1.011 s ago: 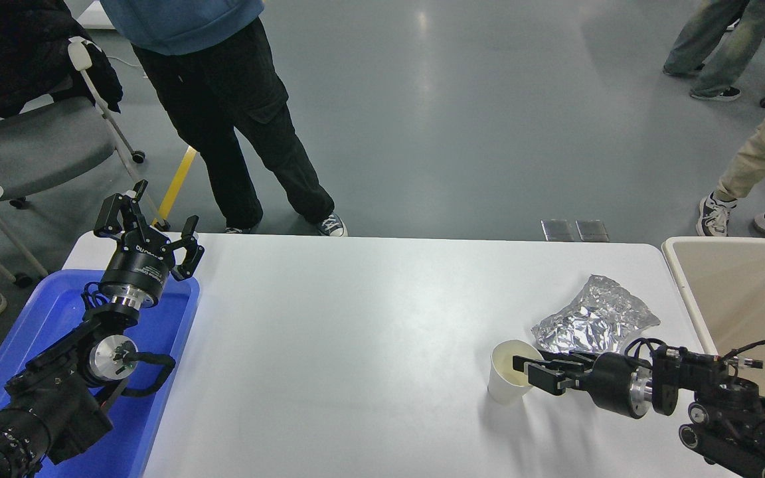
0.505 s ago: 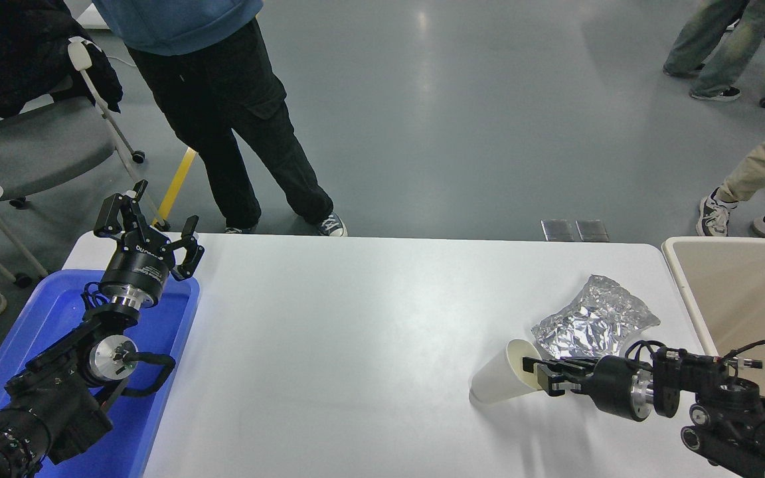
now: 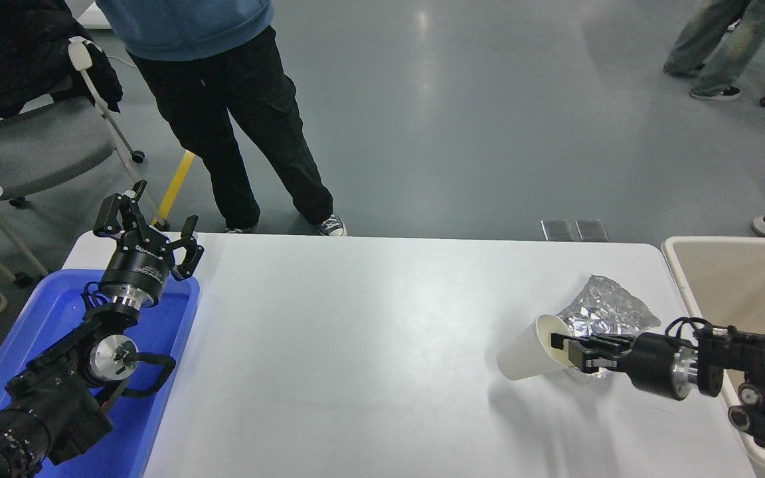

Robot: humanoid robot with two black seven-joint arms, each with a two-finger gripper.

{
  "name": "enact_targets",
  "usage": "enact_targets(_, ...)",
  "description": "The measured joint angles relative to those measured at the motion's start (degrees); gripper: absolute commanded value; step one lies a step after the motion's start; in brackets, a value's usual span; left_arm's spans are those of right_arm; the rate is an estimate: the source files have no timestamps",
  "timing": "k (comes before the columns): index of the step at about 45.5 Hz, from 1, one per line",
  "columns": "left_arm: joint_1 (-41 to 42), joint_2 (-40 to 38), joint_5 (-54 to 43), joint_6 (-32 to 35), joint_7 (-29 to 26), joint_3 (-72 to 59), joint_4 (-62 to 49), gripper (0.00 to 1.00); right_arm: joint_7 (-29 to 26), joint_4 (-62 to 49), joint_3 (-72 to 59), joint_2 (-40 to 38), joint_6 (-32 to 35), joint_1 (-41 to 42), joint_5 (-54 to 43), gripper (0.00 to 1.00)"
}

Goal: Dispose of the paper cup in the dustbin

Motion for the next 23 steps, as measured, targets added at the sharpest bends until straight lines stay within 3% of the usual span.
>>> enact_targets(23, 0.0, 0.0, 0.0, 0.0, 0.0, 0.0, 0.0, 1.0, 0.4, 16.6, 0.4, -19.8, 4.3, 7.8, 5.4, 0.0)
